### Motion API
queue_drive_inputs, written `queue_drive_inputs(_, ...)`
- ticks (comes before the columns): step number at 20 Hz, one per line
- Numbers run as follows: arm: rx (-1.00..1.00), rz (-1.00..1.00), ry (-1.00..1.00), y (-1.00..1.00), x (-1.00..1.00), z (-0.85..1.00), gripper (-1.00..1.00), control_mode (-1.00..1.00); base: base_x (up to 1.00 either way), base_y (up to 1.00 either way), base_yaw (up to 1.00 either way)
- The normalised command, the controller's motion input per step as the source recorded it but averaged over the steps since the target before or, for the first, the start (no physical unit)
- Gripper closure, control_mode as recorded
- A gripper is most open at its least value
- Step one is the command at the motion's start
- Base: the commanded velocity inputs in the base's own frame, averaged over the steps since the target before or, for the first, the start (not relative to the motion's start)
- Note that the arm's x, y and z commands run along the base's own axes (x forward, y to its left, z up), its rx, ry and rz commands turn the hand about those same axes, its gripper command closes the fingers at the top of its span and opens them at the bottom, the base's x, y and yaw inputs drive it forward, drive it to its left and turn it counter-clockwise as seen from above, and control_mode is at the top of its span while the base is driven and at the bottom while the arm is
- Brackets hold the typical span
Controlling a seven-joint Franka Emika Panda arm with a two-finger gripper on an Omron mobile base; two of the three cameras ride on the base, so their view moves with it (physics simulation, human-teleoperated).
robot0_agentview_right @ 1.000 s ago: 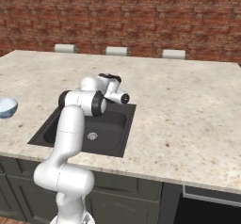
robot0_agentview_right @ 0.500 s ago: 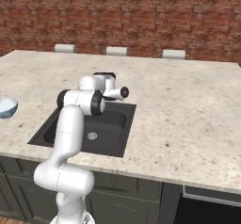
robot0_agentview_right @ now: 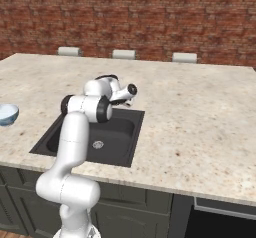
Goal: Rinse each bowl for a few seconds and place them down in the sink or on the counter.
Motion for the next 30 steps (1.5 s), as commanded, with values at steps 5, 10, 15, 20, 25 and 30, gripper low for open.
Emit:
queue_drive_inputs(5,0.01,0.00,0.18,-0.91,-0.17,-0.69,1.00,-1.00,0.00,0.00,0.00)
queue_drive_inputs(10,0.00,0.00,0.14,-0.76,-0.23,-0.74,1.00,-1.00,0.00,0.00,0.00)
queue_drive_inputs(15,0.00,0.00,0.11,-0.74,-0.31,-0.71,1.00,-1.00,0.00,0.00,0.00)
queue_drive_inputs(20,0.00,0.00,0.09,-0.74,-0.38,-0.72,1.00,-1.00,0.00,0.00,0.00)
queue_drive_inputs(25,0.06,0.00,0.02,-0.54,-0.15,0.03,1.00,-1.00,0.00,0.00,0.00)
queue_drive_inputs(30,0.12,0.00,-0.05,-0.40,-0.04,0.57,1.00,-1.00,0.00,0.00,0.00)
